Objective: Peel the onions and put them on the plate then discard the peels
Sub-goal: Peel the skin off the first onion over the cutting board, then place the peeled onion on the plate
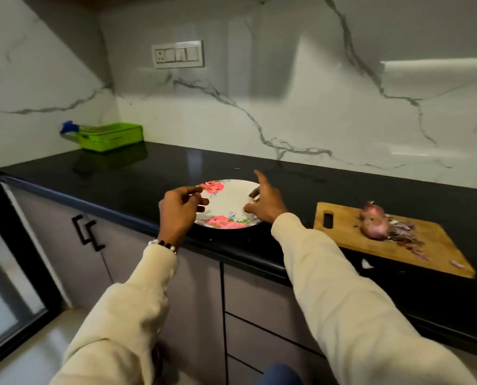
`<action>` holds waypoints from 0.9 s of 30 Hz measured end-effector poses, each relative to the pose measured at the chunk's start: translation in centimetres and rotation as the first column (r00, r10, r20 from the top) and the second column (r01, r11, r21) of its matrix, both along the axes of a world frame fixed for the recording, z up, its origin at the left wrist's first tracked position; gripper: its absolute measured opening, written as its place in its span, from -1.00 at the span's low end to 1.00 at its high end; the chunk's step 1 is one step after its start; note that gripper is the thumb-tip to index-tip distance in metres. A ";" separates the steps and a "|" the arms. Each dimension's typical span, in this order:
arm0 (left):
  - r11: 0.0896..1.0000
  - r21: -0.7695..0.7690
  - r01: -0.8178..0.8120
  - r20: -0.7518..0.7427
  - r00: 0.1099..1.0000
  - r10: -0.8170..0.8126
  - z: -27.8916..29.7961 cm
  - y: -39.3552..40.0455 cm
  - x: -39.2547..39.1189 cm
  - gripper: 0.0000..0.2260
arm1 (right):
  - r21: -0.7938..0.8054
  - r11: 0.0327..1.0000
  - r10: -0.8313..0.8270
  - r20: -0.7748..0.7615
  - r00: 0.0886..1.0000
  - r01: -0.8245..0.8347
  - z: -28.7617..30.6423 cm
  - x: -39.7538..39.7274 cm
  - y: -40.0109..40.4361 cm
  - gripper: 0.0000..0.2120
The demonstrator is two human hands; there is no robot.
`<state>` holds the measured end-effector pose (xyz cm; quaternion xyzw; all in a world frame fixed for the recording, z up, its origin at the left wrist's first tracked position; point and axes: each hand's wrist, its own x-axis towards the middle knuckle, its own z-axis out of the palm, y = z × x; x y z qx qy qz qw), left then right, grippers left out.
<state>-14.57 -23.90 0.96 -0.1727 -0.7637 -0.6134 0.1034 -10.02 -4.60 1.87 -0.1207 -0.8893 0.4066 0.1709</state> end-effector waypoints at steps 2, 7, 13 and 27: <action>1.000 -0.010 0.005 0.007 1.000 -0.005 -0.3 0.1 -0.2 -0.80 | 0.039 0.999 0.023 0.030 0.999 -0.024 -0.4 -0.3 0.3 -0.04; 0.999 0.025 0.025 0.004 1.000 -0.025 -0.5 1.9 0.3 -0.82 | -0.055 0.998 0.041 0.009 0.999 -0.041 -0.5 0.2 1.7 -0.09; 0.995 0.091 0.048 -0.030 0.999 -0.045 0.2 5.6 1.9 -0.83 | -0.411 0.911 -0.116 -0.310 0.944 -0.023 3.5 3.5 3.8 -0.81; 0.927 -0.009 0.374 -0.155 0.915 -0.371 0.6 22.3 11.4 -0.87 | -0.352 0.886 -0.408 -0.280 0.869 0.302 3.8 20.8 19.3 -0.86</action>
